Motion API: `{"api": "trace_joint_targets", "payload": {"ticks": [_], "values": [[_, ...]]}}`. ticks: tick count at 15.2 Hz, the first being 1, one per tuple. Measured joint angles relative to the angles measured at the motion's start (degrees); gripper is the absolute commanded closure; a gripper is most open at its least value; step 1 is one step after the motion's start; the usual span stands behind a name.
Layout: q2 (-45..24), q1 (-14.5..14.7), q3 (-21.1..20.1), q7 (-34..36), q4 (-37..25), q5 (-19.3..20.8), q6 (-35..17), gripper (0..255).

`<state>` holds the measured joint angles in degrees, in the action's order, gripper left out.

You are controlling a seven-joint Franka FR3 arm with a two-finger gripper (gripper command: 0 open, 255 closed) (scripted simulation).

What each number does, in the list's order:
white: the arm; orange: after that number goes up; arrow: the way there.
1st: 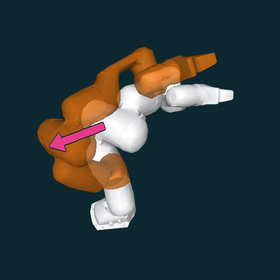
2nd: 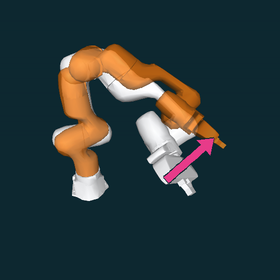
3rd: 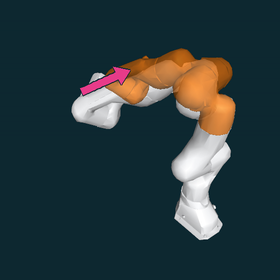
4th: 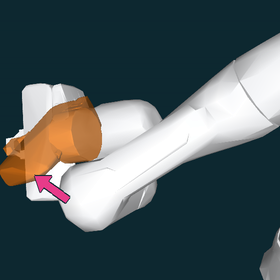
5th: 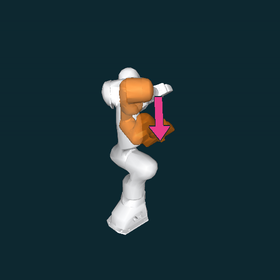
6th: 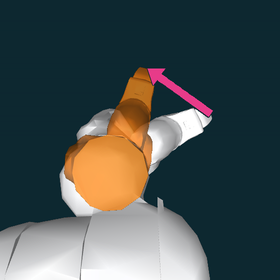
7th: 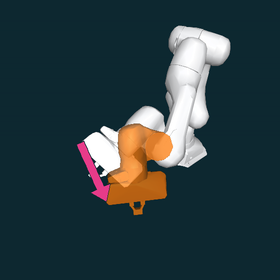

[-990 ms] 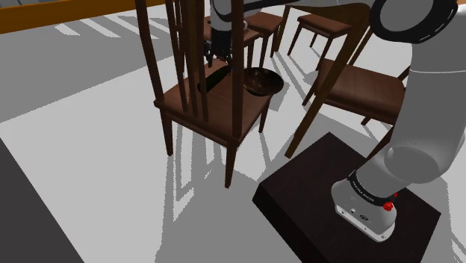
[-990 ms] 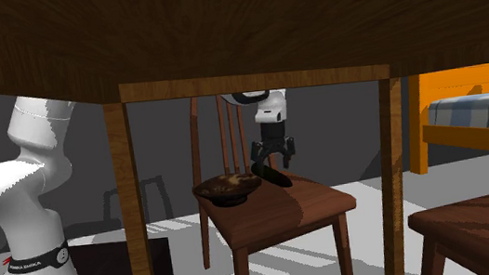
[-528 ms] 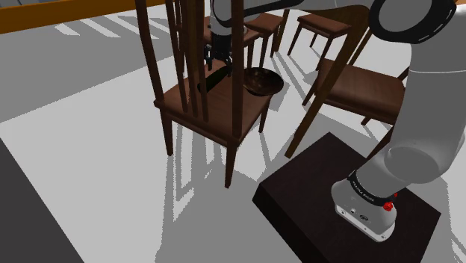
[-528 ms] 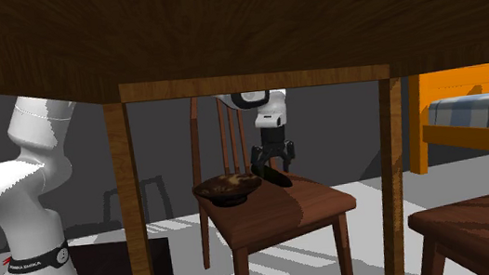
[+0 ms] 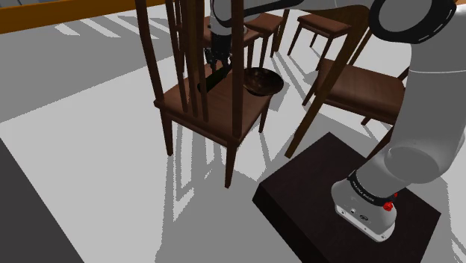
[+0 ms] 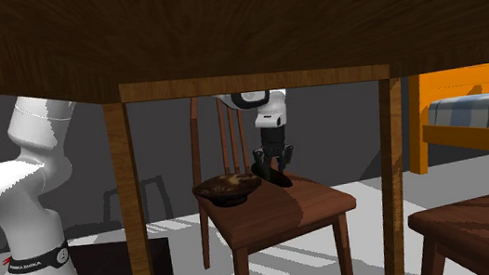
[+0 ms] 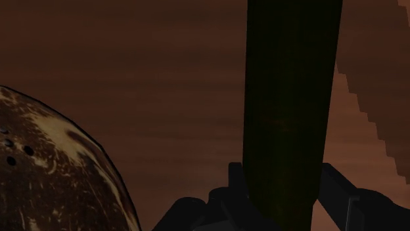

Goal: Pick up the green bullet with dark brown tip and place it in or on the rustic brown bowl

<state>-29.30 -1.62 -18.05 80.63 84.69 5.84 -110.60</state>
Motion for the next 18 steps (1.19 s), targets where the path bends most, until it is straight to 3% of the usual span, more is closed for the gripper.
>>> {"api": "trace_joint_targets", "payload": {"ticks": [6, 18], "values": [[0.23, -0.02, -0.04, -0.06, -0.51, -0.08, 0.76, 255], [1.76, 0.28, -0.41, -0.12, -7.28, -0.6, 8.95, 255]]}}
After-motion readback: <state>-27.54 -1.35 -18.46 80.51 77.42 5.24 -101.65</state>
